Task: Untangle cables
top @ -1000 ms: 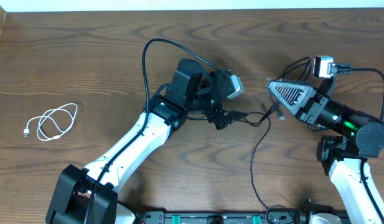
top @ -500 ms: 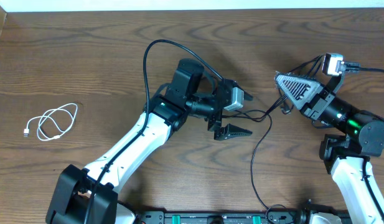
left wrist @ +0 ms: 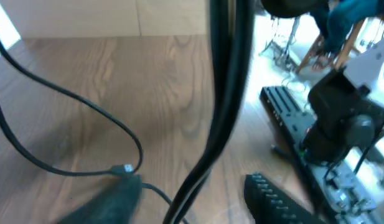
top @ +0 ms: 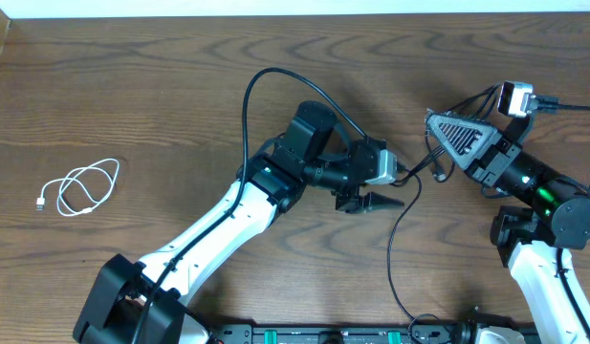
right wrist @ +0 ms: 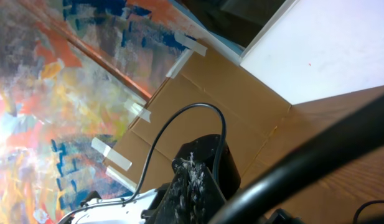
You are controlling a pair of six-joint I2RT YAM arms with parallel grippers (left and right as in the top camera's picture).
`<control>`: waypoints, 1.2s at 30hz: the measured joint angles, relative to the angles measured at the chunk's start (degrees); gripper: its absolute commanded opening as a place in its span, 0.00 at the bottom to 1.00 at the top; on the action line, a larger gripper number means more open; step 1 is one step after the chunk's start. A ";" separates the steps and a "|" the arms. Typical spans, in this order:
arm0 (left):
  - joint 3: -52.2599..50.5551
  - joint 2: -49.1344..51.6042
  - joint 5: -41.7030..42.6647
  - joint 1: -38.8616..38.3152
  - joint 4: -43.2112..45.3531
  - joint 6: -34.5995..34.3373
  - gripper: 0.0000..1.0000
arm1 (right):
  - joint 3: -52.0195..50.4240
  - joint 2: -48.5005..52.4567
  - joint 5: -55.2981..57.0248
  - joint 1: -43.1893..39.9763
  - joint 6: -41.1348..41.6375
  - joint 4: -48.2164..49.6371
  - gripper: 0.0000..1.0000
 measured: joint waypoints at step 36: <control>-0.04 -7.63 -1.27 22.45 21.33 -40.02 0.07 | 0.24 0.11 -6.88 -3.50 -26.43 -19.74 0.84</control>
